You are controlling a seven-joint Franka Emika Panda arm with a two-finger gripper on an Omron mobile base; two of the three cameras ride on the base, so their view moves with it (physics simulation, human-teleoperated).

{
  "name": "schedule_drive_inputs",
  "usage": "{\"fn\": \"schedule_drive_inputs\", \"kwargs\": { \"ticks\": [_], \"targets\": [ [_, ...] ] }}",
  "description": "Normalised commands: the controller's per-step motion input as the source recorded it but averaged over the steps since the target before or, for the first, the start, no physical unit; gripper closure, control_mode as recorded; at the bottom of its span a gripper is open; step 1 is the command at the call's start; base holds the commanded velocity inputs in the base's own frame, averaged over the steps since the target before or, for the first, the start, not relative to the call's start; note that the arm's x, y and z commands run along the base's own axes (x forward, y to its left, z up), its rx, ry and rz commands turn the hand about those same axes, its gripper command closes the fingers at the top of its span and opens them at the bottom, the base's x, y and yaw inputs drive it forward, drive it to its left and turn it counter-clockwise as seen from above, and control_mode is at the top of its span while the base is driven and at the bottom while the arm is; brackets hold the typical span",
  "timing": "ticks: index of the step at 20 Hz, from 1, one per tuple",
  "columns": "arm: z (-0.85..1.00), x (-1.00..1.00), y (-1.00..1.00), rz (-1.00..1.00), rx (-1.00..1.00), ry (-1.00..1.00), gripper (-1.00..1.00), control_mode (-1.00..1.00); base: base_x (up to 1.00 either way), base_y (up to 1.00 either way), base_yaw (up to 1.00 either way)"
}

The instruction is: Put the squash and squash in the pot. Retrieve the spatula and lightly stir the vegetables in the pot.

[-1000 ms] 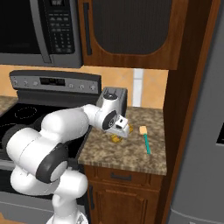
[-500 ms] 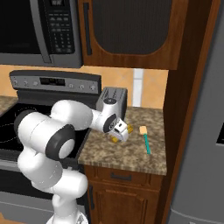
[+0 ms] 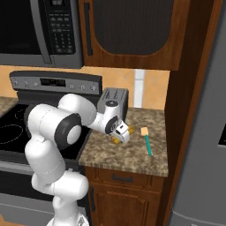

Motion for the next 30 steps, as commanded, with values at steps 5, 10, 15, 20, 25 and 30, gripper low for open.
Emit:
{"fn": "schedule_drive_inputs", "kwargs": {
  "ticks": [5, 10, 15, 20, 25, 30],
  "targets": [
    [-0.01, -0.09, 0.0, 0.0, 0.0, 0.0, 1.0, -1.0, 0.0, 0.0, 0.0],
    [0.66, -0.79, 0.09, 0.05, 0.0, -0.16, 1.0, -1.0, 0.0, 0.0, 0.0],
    [1.0, -0.99, 0.33, 0.12, 0.0, -0.18, 1.0, -1.0, 0.0, 0.0, 0.0],
    [1.0, -0.97, 0.63, 0.11, 0.0, -0.02, 1.0, -1.0, 0.0, 0.0, 0.0],
    [1.0, -0.89, 0.43, 0.07, -0.03, 0.0, 1.0, -1.0, 0.0, 0.0, 0.0],
    [1.0, -0.56, 0.7, 0.13, -0.06, -0.03, 1.0, -1.0, 0.0, 0.0, 0.0]
  ]
}}
